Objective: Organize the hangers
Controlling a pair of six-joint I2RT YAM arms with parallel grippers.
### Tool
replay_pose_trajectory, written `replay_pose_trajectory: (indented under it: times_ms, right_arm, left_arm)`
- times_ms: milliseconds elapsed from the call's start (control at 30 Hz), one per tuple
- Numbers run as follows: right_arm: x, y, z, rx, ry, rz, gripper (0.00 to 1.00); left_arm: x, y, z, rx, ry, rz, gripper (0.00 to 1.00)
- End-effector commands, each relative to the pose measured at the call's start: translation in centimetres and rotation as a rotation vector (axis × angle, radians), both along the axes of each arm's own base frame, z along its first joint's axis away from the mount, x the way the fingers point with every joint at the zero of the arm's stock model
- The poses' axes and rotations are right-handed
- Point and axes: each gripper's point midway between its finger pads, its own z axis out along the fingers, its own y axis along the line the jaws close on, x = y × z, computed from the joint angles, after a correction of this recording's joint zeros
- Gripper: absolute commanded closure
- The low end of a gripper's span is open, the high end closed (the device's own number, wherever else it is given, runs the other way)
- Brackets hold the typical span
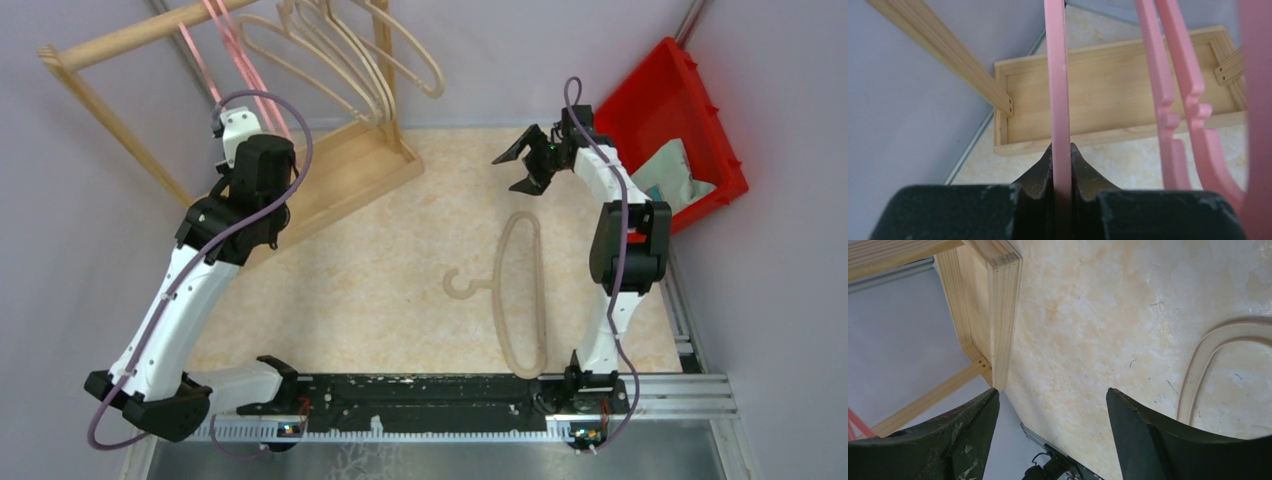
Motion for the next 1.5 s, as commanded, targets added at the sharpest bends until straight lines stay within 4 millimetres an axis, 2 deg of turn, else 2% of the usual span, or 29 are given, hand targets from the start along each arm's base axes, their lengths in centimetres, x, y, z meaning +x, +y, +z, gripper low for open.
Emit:
replay_pose_trajectory:
  times_ms: [0,200,367,433,600,767,1033,1300,1333,1400,1467]
  right_arm:
    - [1.2,0.3,2.4,0.027,-0.076,0.006,0.22]
    - [1.3,0.4,2.2,0.042,-0.072,0.003,0.22]
    - [1.5,0.4,2.3,0.049,-0.073,0.003,0.22]
    - [1.4,0.5,2.3,0.049,-0.072,0.003,0.22]
    - [1.2,0.5,2.0,0.053,-0.066,0.009,0.22]
    - [0.9,0.5,1.6,0.053,-0.059,0.009,0.22]
    - [0.4,0.5,1.2,0.051,-0.051,0.010,0.22]
    - [-0.3,0.5,0.8,0.053,-0.041,0.011,0.22]
    - [-0.4,0.5,0.7,0.049,-0.042,0.010,0.21]
    - [-0.6,0.4,0.8,0.040,-0.047,0.014,0.18]
    - [-0.8,0.1,0.8,0.020,-0.052,0.019,0.12]
  left_arm:
    - [1.4,0.4,4.2,0.065,-0.106,-0.009,1.00]
    - [2.9,1.3,6.1,0.079,-0.140,-0.001,1.00]
    - [4.3,2.2,6.5,0.055,-0.135,-0.008,1.00]
    - [4.9,2.3,6.0,0.050,-0.113,-0.017,1.00]
    - [6.1,2.6,3.2,-0.002,-0.047,-0.042,1.00]
    - [6.6,3.4,2.1,-0.058,-0.030,-0.042,1.00]
    - [6.1,3.2,-1.2,-0.125,0.045,-0.059,1.00]
    - [5.8,3.0,-2.4,-0.150,0.077,-0.070,1.00]
    - [5.8,2.9,-2.4,-0.153,0.077,-0.075,0.95]
    - [5.8,2.5,-2.1,-0.156,0.059,-0.103,0.72]
    - [5.7,2.2,-1.3,-0.160,0.009,-0.135,0.59]
